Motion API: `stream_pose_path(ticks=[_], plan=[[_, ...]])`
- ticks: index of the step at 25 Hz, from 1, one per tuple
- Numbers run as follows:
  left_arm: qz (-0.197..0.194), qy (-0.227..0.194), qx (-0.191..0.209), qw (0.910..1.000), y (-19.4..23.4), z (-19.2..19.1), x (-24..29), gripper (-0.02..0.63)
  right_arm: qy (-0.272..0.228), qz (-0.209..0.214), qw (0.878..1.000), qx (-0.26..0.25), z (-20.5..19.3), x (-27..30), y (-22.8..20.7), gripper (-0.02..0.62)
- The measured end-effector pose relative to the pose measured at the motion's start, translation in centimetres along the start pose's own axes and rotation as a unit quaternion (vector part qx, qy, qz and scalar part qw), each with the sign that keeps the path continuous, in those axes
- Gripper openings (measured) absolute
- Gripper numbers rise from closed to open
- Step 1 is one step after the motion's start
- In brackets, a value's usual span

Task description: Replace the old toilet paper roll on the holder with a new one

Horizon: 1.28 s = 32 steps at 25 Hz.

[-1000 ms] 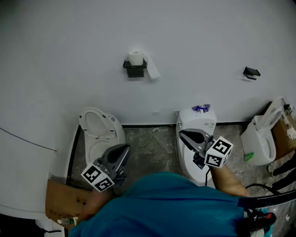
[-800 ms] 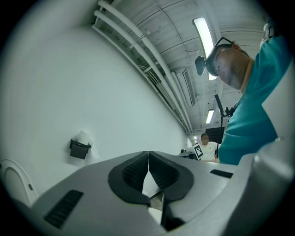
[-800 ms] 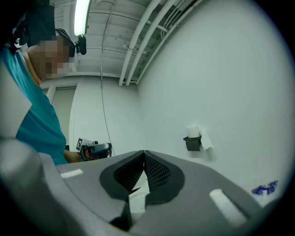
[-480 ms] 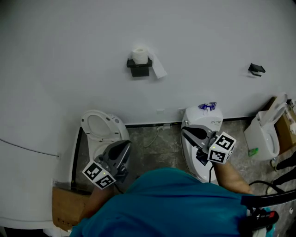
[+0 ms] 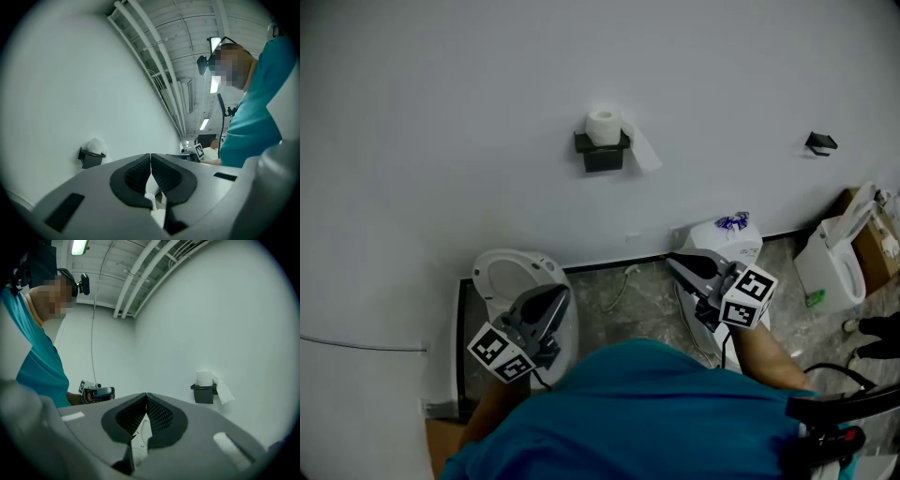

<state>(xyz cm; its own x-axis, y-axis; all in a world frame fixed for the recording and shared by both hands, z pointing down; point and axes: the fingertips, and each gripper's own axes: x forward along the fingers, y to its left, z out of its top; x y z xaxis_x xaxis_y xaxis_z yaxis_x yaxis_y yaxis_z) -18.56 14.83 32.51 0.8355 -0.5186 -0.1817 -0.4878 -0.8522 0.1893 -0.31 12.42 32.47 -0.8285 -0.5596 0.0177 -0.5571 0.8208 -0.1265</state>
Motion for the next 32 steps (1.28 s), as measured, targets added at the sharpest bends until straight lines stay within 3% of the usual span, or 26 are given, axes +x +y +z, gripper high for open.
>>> stream_pose_path(ticks=[6, 14, 18, 25, 32], plan=[[0.002, 0.013, 0.003, 0.9999, 5.2, -0.3, -2.3, 0.009, 0.013, -0.008, 1.000, 0.000, -0.6, 5.4, -0.3, 0.005], [0.014, 0.017, -0.013, 0.9997, 8.7, -1.4, 0.2, 0.009, 0.020, -0.001, 1.000, 0.012, -1.0, 7.5, -4.3, 0.005], [0.027, 0.018, -0.007, 0.9995, 9.2, -1.4, 3.7, 0.009, 0.016, 0.025, 0.999, 0.021, -0.7, 7.5, -7.7, 0.005], [0.086, 0.010, 0.002, 0.9963, 9.1, -2.6, 10.3, 0.009, 0.020, 0.083, 0.996, 0.018, 0.4, 5.5, -14.7, 0.005], [0.100, 0.018, -0.006, 0.9948, 9.1, -4.7, 16.9, 0.009, 0.022, 0.099, 0.995, 0.020, 0.1, 3.1, -21.2, 0.005]])
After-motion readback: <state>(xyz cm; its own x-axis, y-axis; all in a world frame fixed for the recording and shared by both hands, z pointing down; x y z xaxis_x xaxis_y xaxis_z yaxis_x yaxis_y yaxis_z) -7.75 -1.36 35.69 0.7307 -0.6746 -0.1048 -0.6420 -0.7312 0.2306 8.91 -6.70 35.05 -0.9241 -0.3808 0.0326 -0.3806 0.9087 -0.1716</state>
